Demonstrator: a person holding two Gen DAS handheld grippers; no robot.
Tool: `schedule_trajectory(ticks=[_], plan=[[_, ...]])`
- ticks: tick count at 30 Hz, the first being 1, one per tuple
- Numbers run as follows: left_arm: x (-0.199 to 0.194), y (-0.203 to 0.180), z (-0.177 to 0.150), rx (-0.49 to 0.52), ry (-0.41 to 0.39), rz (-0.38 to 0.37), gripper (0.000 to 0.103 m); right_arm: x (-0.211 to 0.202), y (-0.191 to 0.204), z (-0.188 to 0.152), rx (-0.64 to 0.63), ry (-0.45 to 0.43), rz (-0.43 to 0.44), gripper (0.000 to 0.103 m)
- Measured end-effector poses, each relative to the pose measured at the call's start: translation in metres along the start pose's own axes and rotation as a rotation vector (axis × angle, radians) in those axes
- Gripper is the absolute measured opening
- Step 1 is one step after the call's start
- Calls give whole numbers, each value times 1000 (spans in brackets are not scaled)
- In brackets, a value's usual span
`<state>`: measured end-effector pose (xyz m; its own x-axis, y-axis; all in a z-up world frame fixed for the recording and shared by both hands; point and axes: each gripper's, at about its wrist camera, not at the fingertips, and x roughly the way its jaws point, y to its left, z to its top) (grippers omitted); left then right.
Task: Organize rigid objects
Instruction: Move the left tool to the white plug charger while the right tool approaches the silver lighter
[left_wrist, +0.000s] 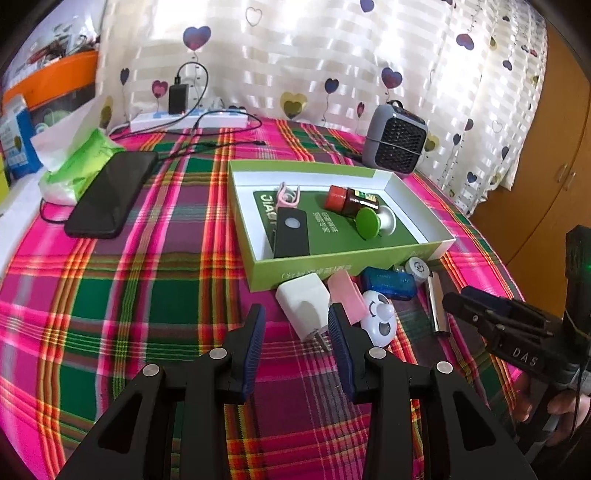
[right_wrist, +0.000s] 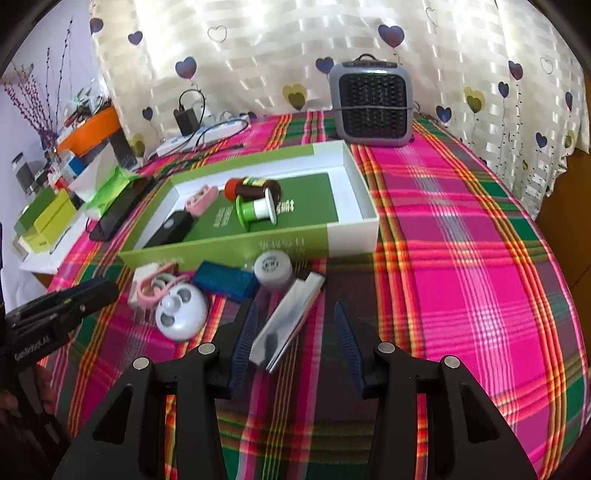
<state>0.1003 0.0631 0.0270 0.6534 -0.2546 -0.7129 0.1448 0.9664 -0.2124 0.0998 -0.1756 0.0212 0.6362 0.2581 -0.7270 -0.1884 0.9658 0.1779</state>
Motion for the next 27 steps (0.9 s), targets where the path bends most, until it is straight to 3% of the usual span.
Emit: schedule_trajectory(ticks=[10, 15, 19, 27], plan=[[10, 6, 4, -39, 23, 19, 35, 14, 10, -2, -43, 44, -64, 45], [14, 1, 8, -21, 30, 30, 35, 18, 11, -3, -58, 55, -87, 45], [19, -3, 9, -12, 40, 39, 35, 17, 10, -3, -70, 56, -119, 54], [25, -16, 13, 28, 52, 71, 35, 17, 4, -3, -73, 63, -137, 54]])
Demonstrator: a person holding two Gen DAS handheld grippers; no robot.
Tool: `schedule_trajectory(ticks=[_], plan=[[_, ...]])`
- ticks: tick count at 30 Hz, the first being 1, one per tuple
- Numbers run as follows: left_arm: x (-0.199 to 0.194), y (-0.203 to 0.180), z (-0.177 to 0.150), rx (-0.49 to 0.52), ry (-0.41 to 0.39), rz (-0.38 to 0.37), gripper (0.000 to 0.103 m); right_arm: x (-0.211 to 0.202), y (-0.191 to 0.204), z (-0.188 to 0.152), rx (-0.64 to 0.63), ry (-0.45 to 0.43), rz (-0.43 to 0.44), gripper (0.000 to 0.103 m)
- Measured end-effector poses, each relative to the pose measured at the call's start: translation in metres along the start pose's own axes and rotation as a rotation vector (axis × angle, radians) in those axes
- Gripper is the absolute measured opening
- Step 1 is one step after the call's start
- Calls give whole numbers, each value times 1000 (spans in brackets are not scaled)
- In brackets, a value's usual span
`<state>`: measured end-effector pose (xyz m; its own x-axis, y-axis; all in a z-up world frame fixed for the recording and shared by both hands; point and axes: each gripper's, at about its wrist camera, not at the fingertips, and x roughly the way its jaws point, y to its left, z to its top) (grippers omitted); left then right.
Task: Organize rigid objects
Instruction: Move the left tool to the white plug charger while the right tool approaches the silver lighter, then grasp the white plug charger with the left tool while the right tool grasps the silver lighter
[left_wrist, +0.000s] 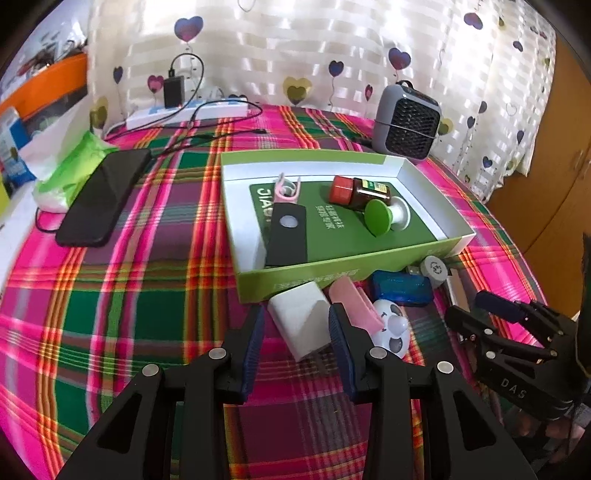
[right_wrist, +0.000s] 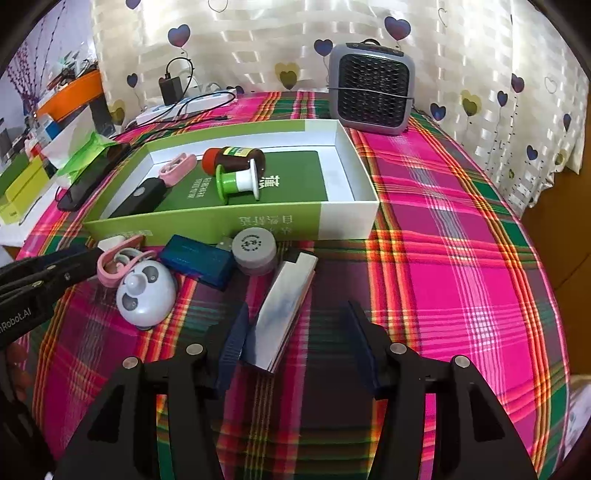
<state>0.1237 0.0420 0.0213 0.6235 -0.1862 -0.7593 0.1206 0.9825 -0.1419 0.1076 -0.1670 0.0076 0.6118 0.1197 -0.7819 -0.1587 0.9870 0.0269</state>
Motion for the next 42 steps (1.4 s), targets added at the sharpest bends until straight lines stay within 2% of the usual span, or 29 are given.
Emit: schedule_trajectory(ticks=[13, 22, 29, 42], plan=[[11, -15, 4, 34, 17, 71, 39, 0, -3, 1, -2, 1, 13, 54], [15, -16, 3, 43, 25, 88, 39, 2, -2, 2, -13, 5, -9, 54], [17, -5, 1, 7, 36, 72, 39, 2, -3, 2, -16, 5, -15, 54], [16, 0, -1, 5, 33, 28, 39, 3, -5, 3, -2, 9, -23, 59]])
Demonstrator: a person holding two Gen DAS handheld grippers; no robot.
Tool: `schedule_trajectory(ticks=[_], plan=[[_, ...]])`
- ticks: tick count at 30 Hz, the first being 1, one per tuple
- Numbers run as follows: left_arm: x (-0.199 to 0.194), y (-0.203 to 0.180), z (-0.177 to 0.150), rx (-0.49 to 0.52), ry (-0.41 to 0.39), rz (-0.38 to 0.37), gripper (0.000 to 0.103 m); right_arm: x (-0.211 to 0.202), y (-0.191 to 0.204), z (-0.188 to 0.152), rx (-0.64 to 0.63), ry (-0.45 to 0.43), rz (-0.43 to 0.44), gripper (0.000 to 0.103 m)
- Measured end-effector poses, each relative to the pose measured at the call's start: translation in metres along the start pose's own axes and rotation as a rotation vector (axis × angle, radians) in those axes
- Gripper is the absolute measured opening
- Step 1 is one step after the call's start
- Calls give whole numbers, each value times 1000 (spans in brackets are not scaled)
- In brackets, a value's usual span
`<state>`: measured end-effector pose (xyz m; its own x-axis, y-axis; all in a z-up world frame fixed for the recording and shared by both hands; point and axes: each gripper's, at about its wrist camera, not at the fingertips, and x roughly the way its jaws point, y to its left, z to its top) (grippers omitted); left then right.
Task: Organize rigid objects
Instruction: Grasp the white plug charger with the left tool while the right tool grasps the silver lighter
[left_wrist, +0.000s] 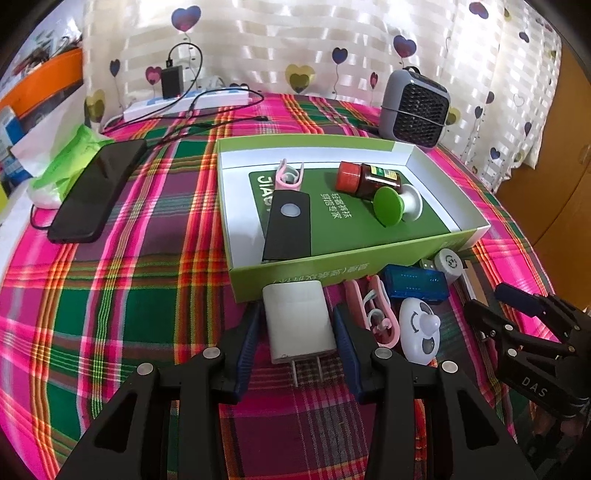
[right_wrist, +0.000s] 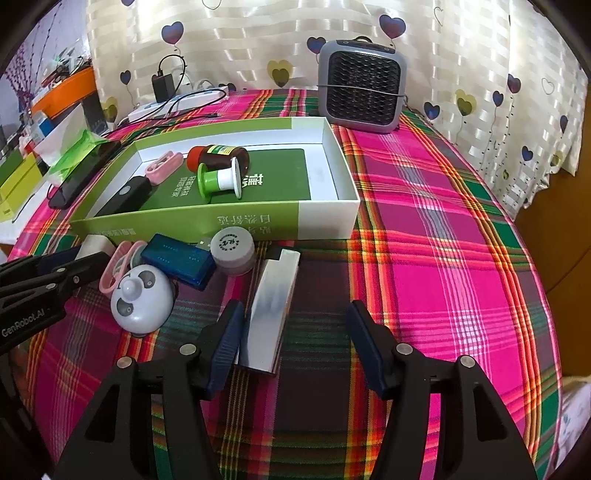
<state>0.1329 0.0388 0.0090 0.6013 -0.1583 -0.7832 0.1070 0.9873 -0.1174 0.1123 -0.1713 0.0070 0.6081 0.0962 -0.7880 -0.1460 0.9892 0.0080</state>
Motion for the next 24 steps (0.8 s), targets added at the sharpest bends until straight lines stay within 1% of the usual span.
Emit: schedule_trajectory(ticks=[9, 14, 17, 19, 23, 24], plan=[[0, 0, 0, -1, -2, 0, 38, 0, 0, 0, 0, 0, 1, 59], [-2, 0, -1, -2, -3, -1, 35, 0, 0, 0, 0, 0, 3, 58], [-3, 0, -1, 0, -5, -3, 34, -1, 2, 0, -12, -5, 14, 51], [-3, -1, -2, 1, -6, -7, 33, -2, 4, 0, -21, -8, 20, 44], [-4, -2, -3, 5, -8, -16, 33, -3, 6, 0, -31, -10, 27, 39], [-4, -3, -3, 8, -8, -19, 33, -3, 6, 0, -33, -10, 31, 35]])
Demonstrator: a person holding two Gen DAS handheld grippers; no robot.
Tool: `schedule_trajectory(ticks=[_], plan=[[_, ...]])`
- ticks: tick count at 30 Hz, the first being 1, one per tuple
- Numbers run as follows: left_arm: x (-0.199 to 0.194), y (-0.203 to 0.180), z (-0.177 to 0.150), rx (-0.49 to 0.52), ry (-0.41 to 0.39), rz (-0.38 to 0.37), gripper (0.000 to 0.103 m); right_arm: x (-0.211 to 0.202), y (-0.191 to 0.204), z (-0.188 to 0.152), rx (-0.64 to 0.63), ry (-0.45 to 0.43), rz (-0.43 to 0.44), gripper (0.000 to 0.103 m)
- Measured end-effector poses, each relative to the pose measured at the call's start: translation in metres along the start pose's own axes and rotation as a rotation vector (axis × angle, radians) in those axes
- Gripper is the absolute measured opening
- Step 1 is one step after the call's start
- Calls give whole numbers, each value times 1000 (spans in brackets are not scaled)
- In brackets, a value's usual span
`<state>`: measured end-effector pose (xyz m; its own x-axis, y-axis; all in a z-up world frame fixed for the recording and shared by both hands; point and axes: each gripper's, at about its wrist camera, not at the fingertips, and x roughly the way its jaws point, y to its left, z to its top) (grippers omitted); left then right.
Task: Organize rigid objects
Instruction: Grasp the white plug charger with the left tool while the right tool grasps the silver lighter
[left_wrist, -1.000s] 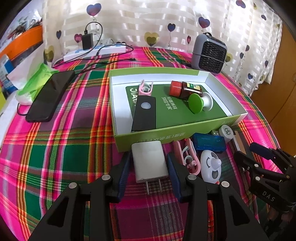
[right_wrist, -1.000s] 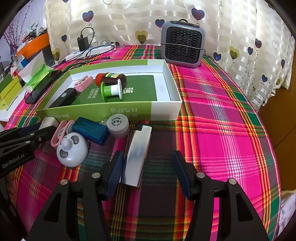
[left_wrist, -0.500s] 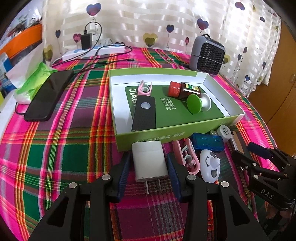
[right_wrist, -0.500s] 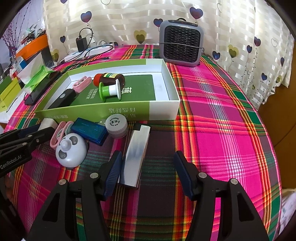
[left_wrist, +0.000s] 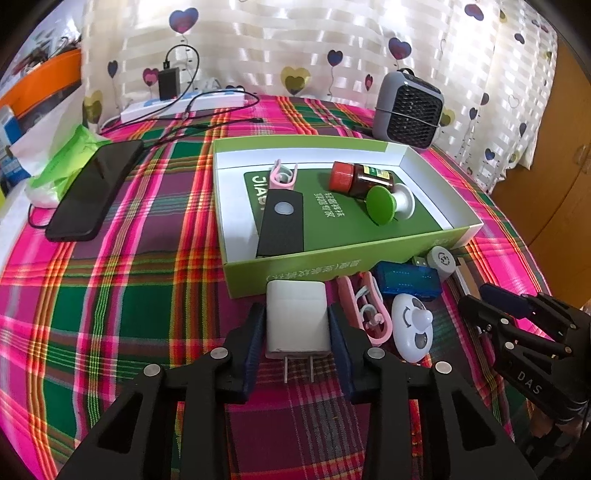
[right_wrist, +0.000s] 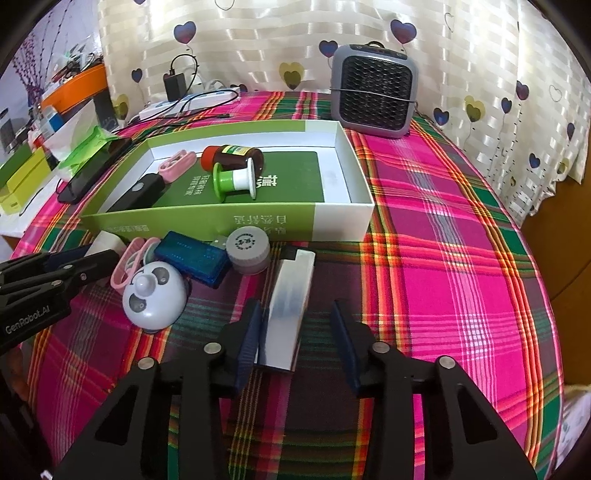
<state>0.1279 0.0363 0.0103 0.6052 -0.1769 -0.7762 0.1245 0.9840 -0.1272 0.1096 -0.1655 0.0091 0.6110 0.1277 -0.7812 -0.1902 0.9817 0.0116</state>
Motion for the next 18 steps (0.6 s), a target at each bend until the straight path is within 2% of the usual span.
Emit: schedule_trajectory(ticks=[6, 18], plan=[[0, -1, -1, 3, -1, -1, 33, 0, -1, 0, 3, -2, 7, 26], [1, -2, -1, 5, -2, 1, 33, 0, -2, 0, 3, -2, 7, 25]])
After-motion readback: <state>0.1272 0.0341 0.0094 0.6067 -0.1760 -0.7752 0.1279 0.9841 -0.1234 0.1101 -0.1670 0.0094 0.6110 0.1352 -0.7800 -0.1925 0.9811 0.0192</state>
